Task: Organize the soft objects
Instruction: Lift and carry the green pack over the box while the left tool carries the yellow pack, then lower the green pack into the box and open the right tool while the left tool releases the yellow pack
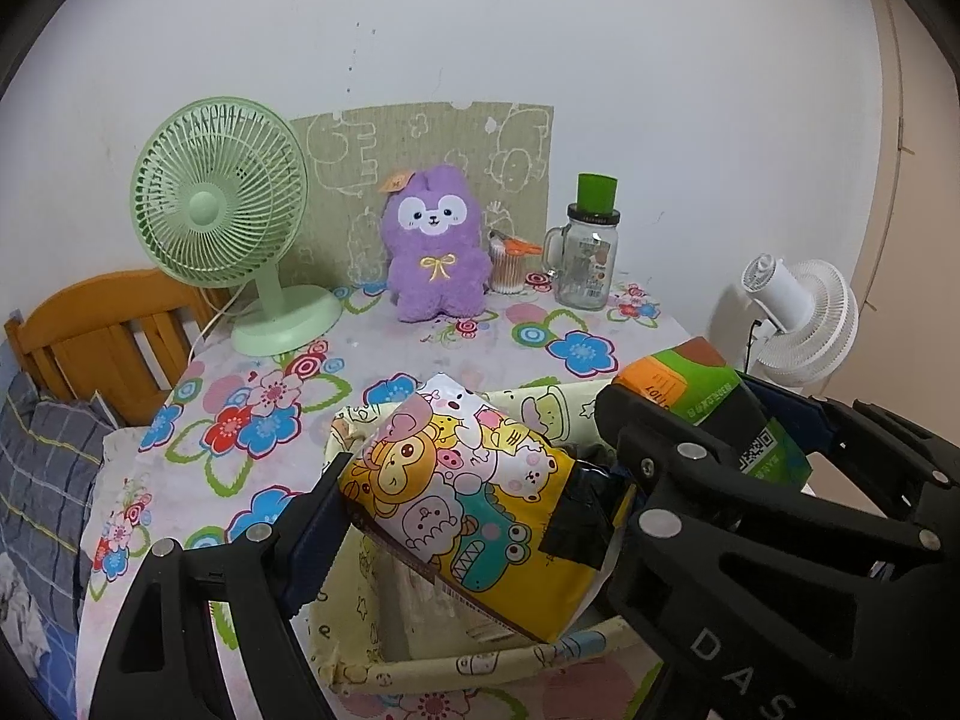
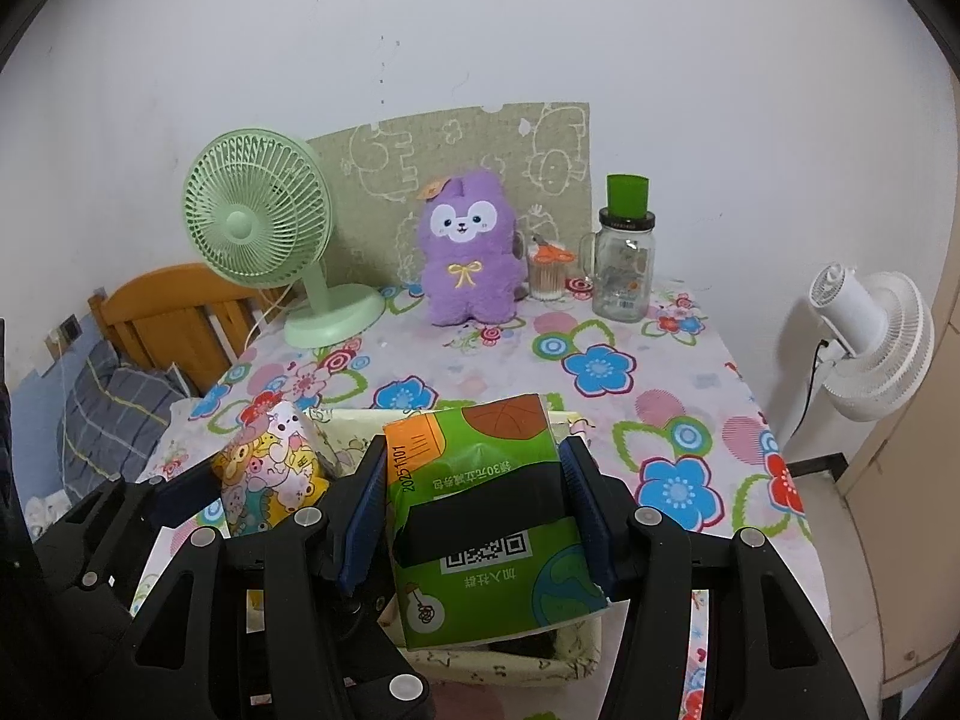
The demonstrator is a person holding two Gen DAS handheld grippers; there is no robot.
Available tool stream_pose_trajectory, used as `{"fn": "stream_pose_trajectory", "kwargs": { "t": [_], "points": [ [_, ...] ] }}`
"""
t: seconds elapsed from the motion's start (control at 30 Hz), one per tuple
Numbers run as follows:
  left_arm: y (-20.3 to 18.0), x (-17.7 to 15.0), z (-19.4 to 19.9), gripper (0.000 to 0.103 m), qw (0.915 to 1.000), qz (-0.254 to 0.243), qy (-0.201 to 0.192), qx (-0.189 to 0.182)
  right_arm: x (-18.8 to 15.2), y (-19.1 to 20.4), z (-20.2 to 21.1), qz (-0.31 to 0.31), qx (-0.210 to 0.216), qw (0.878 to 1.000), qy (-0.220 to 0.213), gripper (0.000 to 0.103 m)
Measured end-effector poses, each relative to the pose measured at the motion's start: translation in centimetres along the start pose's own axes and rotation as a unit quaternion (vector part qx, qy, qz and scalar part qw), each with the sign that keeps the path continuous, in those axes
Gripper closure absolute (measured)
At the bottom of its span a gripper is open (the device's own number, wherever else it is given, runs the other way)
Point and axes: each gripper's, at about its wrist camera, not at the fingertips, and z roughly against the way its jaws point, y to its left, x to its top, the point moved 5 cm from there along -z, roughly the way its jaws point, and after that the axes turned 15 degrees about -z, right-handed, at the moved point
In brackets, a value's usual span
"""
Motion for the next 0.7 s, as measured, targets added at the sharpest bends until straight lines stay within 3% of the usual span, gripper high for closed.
{"fn": "stream_pose_trajectory", "kwargs": {
  "t": [0.7],
  "points": [
    [0.4, -0.9, -4.0, 0.016, 0.9987, 0.012, 0.037, -0.033, -0.3, -0.4, -4.3, -0.005, -0.005, 0.999, 0.033, 0.045]
  ]
}}
